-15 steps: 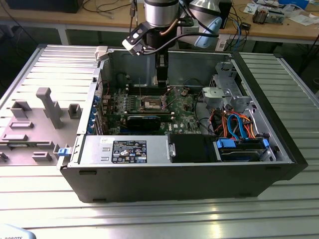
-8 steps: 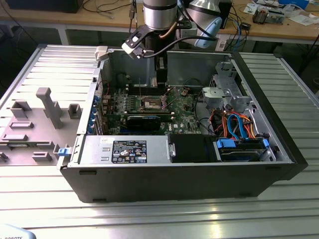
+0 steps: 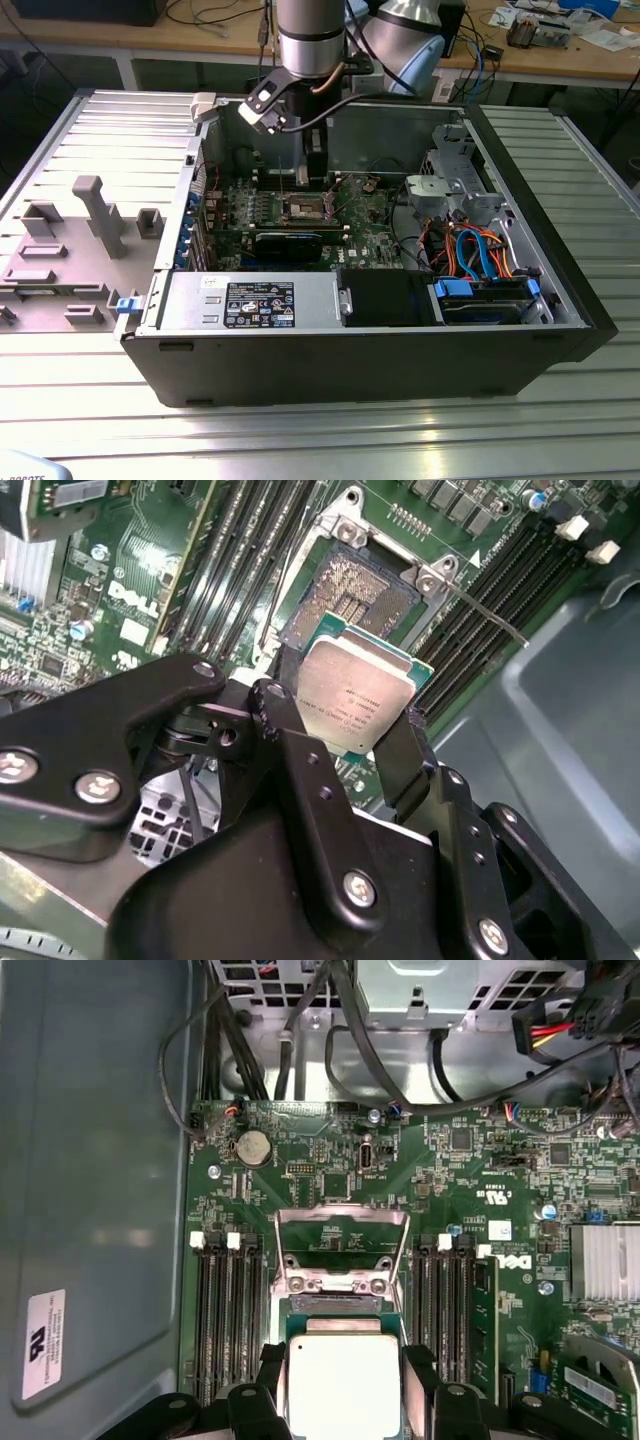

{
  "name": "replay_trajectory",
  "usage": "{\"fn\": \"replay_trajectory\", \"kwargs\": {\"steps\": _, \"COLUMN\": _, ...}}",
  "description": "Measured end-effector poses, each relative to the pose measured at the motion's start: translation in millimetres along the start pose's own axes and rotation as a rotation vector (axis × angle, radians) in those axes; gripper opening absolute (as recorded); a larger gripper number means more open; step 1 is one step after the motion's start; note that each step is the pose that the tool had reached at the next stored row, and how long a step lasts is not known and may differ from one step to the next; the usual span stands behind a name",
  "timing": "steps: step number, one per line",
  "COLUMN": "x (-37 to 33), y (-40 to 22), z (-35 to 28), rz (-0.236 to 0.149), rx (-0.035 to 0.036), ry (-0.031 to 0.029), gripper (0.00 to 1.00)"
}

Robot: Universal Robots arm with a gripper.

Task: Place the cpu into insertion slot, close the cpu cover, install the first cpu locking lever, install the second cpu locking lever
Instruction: 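Place the cpu into insertion slot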

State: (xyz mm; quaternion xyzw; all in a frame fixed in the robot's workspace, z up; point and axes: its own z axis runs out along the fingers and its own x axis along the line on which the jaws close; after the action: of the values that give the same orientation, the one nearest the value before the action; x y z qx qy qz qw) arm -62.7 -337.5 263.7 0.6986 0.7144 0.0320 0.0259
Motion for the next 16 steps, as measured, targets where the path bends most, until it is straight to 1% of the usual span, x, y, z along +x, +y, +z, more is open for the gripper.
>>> {"fn": "replay_trajectory", "kwargs": {"steps": 3, "x": 2.0, "y": -1.3, "z": 6.4, "rz": 0.008, "rx": -0.0001, "ry": -0.0006, "gripper": 0.54}}
{"fn": "replay_trajectory", "kwargs": {"steps": 4, "x": 2.2, "y": -2.2, "z": 8.2, "rz": 0.010, "rx": -0.0002, "ry": -0.0007, "gripper": 0.54}}
{"fn": "replay_trajectory", "kwargs": {"steps": 5, "x": 2.3, "y": -4.5, "z": 10.6, "rz": 0.011, "rx": -0.0005, "ry": -0.0008, "gripper": 0.54}}
{"fn": "replay_trajectory", "kwargs": {"steps": 6, "x": 2.3, "y": -5.5, "z": 12.8, "rz": 0.011, "rx": -0.0020, "ry": -0.0009, "gripper": 0.54}}
{"fn": "replay_trajectory", "kwargs": {"steps": 16, "x": 2.3, "y": -5.6, "z": 13.6, "rz": 0.011, "rx": -0.0022, "ry": -0.0010, "gripper": 0.54}}
